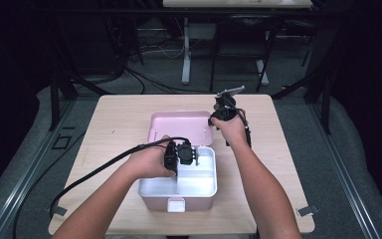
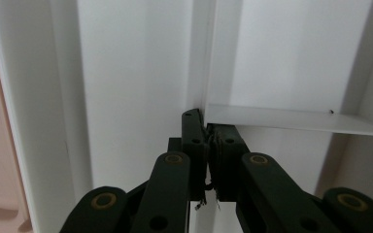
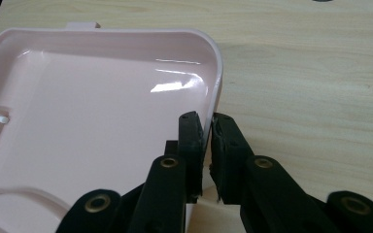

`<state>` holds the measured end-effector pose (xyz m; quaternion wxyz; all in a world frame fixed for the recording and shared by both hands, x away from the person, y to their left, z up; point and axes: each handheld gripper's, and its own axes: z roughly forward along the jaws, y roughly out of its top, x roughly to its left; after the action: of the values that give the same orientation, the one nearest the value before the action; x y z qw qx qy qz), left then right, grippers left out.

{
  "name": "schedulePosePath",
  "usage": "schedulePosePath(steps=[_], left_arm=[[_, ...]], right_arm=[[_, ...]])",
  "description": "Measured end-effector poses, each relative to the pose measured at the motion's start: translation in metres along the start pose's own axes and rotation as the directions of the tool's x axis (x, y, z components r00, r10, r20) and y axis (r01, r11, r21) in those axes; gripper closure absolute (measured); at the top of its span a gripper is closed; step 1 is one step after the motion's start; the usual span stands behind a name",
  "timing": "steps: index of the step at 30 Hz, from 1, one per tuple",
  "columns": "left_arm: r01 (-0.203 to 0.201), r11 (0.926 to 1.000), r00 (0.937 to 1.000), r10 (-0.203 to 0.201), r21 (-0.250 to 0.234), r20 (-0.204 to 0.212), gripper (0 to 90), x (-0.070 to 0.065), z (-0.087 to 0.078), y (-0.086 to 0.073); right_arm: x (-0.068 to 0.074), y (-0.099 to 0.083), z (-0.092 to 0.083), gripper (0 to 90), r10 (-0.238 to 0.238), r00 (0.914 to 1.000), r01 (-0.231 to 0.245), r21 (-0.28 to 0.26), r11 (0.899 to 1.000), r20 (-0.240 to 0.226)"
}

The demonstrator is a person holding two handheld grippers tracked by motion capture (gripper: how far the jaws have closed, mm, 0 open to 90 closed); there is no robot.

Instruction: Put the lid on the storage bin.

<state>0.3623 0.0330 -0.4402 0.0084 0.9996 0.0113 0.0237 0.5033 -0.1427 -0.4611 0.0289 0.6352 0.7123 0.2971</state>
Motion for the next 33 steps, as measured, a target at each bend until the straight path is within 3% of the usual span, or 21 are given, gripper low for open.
schedulePosePath(steps=[10,20,33], left_arm=[[0.005,1.0000,1.0000,-0.005,-0.004,0.001,86.0,0.000,0.000,0.000],[0.005,1.0000,1.0000,-0.005,-0.004,0.004,86.0,0.000,0.000,0.000],[0.005,1.0000,1.0000,-0.005,-0.006,-0.002,86.0,0.000,0.000,0.000]], right_arm=[[0.005,0.004,-0.011,84.5,-0.032,0.9994,0.032,0.007,0.999,0.010],[0.009,0.006,-0.023,85.5,-0.040,0.9992,0.040,-0.020,0.999,0.005],[0.020,0.004,-0.047,86.6,-0.086,0.9961,0.087,-0.062,0.994,0.023]])
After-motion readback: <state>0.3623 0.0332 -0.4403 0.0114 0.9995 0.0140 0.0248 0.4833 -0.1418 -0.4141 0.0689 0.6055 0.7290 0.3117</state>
